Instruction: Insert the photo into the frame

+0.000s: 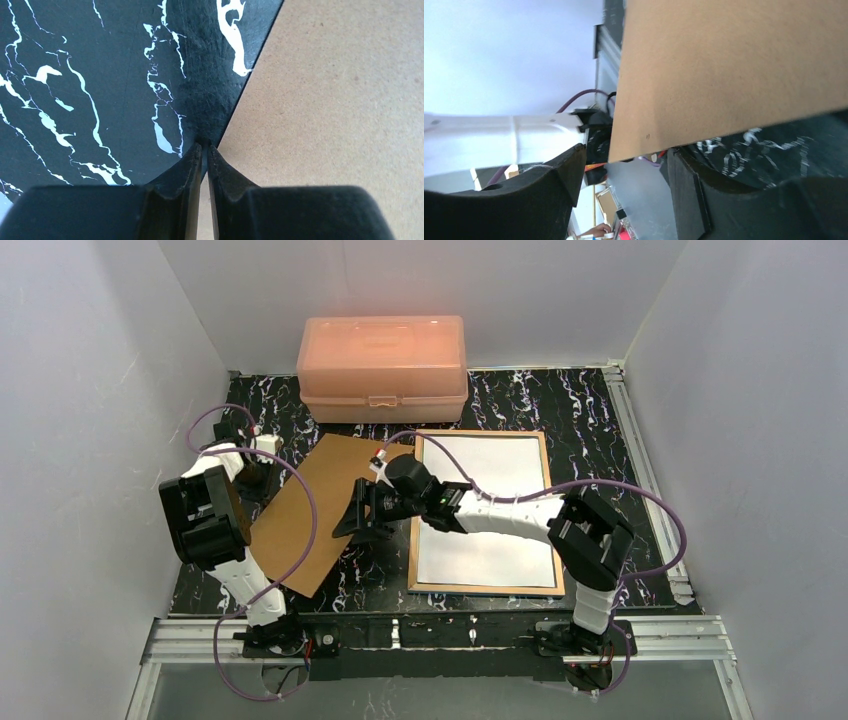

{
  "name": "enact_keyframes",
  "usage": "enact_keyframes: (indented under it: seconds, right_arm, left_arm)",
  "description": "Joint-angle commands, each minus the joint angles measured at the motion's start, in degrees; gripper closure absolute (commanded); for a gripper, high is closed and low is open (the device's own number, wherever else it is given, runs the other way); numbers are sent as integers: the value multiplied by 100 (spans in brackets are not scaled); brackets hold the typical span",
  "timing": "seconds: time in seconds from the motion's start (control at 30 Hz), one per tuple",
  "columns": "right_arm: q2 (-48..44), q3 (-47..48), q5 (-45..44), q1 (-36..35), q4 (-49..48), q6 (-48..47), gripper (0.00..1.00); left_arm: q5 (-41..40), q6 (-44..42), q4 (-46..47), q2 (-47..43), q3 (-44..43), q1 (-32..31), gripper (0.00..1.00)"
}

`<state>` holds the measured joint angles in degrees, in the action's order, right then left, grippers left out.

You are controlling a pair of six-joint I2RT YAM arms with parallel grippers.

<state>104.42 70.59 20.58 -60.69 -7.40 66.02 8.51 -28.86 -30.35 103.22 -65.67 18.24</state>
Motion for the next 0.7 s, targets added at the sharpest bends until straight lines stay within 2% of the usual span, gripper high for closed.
enact_keyframes:
  seconds: [0.0, 0.23, 0.43, 0.5, 0.67]
  right_arm:
    - [-86, 105, -562, -47, -2538, -197, 32]
    - [-92, 149, -990, -47, -2288, -603, 20]
    - [-36, 109, -1494, -46, -1837, -625, 17]
    - [-71, 148, -1613, -37, -1720, -649, 18]
    - [-324, 363, -1949, -24, -906, -839, 30]
  left_arm:
    - [1489, 327, -1543, 130, 426, -303, 89]
    - [1539, 305, -1600, 201, 418, -306, 89]
    - [1557, 254, -1667, 165, 417, -303, 90]
    - [1558, 260, -1684, 175, 409, -303, 90]
    - [1577, 270, -1694, 165, 406, -303, 90]
